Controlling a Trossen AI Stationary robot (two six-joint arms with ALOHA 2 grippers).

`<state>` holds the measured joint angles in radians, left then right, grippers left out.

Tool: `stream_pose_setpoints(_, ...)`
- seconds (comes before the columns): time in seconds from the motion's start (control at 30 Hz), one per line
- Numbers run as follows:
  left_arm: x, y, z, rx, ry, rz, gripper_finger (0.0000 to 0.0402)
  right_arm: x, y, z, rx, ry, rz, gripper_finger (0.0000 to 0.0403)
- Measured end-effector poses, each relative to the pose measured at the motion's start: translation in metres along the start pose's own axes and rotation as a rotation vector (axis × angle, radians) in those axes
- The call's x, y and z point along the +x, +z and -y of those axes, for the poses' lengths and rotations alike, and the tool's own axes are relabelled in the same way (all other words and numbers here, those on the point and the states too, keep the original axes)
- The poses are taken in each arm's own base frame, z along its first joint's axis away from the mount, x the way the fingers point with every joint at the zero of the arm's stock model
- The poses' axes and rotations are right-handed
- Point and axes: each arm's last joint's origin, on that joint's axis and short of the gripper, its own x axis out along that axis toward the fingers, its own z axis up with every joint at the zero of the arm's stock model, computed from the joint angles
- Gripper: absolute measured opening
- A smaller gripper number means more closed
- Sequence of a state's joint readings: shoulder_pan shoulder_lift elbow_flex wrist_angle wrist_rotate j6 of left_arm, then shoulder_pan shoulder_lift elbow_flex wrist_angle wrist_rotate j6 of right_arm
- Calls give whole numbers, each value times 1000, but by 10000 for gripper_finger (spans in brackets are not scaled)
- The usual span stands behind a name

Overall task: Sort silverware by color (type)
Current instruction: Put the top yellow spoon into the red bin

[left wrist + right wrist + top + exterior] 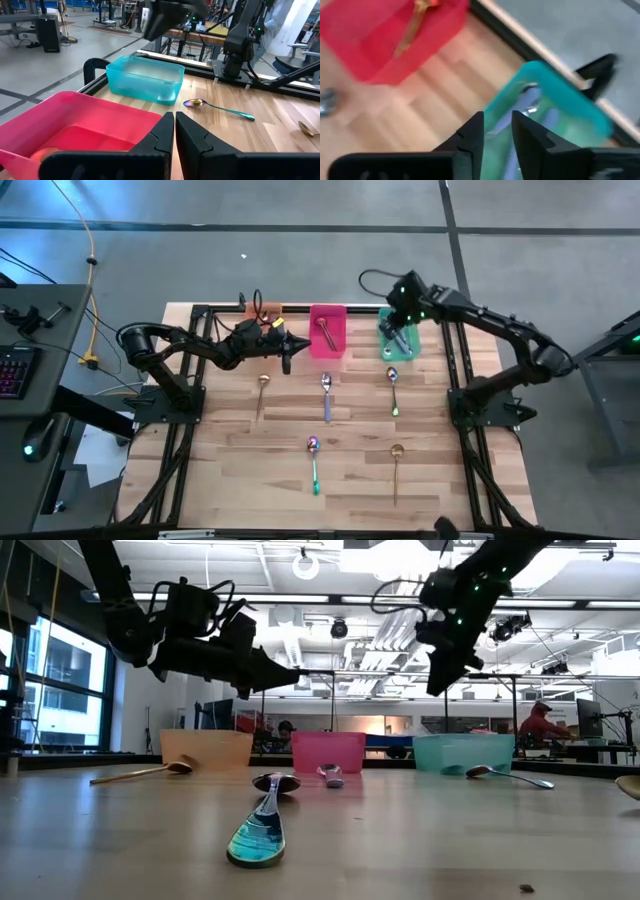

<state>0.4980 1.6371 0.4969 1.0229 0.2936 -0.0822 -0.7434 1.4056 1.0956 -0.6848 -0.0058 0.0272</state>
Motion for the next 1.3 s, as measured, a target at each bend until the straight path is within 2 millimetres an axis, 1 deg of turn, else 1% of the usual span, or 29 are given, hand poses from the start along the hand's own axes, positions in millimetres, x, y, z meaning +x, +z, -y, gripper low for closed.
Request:
stream_pose_setpoints(0.1,0,0,0,1,0,-2,7,-5,-13,-23,6,42,11,55)
stream_pose_setpoints(0.2,0,0,0,3,0,-2,7,-13,-25,-52,21,9,3,37)
stream_pose_setpoints(0.27,0,-1,0,6,1,-8,7,-19,-34,-72,12,-11,-11,28)
stream_pose_setpoints(0.37,0,-1,0,5,1,-10,7,-29,-49,-101,31,28,-38,21)
stream_pose_setpoints(0.57,0,-1,0,4,2,-12,7,-46,-91,-150,173,61,-189,19)
stream_pose_setpoints(0.7,0,-2,0,3,3,-13,7,-63,-119,-179,305,105,-242,19)
stream_pose_setpoints(0.77,0,-2,0,3,3,-13,7,-72,-133,-191,375,125,-274,20)
stream_pose_setpoints(0.87,0,-2,0,3,3,-12,7,-79,-154,-208,464,124,-335,36)
stream_pose_setpoints(0.97,0,-2,0,4,3,-11,7,-78,-174,-223,508,94,-405,67)
stream_pose_setpoints(1.17,0,-1,0,7,8,-3,7,-61,-204,-250,543,24,-569,133)
stream_pose_setpoints(1.3,0,-1,0,15,12,1,7,-49,-217,-261,575,-21,-630,148)
